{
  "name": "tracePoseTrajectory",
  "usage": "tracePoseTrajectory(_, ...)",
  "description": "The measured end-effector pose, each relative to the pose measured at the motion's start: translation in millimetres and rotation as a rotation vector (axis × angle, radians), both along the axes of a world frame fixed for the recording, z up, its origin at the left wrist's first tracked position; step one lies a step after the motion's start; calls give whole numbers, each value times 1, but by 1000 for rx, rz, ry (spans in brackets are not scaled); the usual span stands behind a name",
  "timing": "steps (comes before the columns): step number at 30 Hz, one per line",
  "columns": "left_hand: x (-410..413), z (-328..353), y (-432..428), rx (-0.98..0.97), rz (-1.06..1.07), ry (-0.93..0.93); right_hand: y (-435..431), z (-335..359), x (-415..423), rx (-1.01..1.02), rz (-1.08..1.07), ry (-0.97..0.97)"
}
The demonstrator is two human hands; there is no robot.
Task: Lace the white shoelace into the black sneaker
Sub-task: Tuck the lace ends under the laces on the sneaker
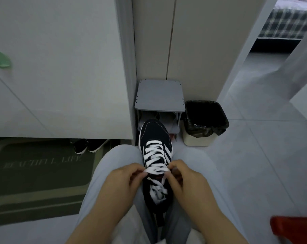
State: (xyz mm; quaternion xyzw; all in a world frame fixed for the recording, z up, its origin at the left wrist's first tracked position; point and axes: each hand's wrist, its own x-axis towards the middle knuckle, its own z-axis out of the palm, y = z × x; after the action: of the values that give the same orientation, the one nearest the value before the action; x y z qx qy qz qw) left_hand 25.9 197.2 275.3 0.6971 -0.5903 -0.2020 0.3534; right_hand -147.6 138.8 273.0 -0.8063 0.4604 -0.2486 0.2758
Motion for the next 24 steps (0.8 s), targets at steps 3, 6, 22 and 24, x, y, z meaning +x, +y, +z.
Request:
tracePoseTrajectory(3, 2, 1, 1, -2, -22, -40, -5, -3, -1, -41, 14, -7)
tracePoseTrajectory(6, -1, -1, 2, -13, -33, -57, -8, -7, -1, -36, 13, -53)
tracePoseTrajectory(22, -7, 3, -1, -22, -31, -81, -15, 6, 0, 80, -20, -110)
tracePoseTrajectory(24, -8, 4, -7, -14, -22, -107, -19, 7, 4, 106, -14, -82)
